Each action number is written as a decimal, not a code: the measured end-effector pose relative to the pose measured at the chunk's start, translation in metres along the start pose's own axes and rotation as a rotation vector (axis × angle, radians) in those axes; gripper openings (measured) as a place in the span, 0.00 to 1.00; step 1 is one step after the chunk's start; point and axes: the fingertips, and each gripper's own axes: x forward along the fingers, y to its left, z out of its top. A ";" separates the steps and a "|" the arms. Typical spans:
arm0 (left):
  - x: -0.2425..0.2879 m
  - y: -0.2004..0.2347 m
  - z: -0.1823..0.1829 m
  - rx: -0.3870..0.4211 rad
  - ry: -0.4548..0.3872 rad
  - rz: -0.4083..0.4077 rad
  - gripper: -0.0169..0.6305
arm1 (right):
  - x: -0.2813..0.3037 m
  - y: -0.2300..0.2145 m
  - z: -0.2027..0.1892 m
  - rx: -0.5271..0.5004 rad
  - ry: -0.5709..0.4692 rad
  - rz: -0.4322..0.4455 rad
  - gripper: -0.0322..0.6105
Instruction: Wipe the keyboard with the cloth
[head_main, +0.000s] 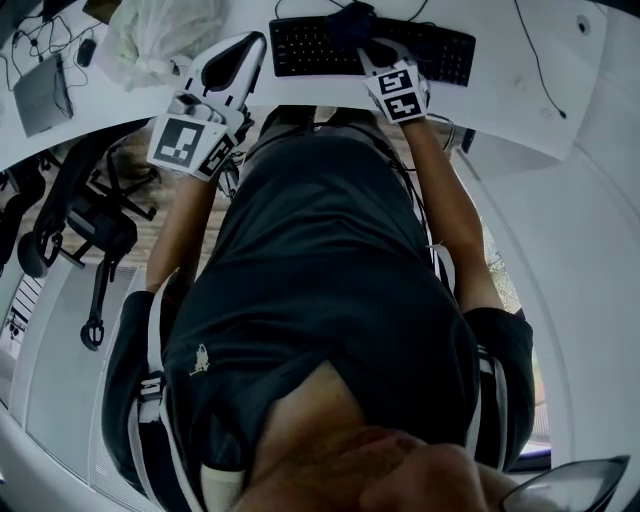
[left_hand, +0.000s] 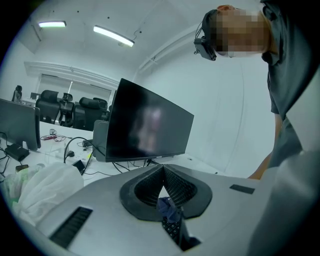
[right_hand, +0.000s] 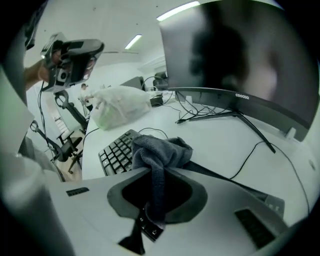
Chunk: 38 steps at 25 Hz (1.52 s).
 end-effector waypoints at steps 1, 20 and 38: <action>-0.001 -0.001 0.000 0.003 -0.001 -0.001 0.03 | 0.001 0.003 0.000 -0.011 -0.001 -0.005 0.14; -0.028 0.006 -0.013 -0.001 0.003 0.015 0.03 | -0.033 -0.089 -0.030 0.137 -0.021 -0.281 0.22; -0.008 -0.002 -0.020 -0.010 0.019 -0.022 0.03 | -0.027 -0.075 -0.029 0.084 0.018 -0.256 0.18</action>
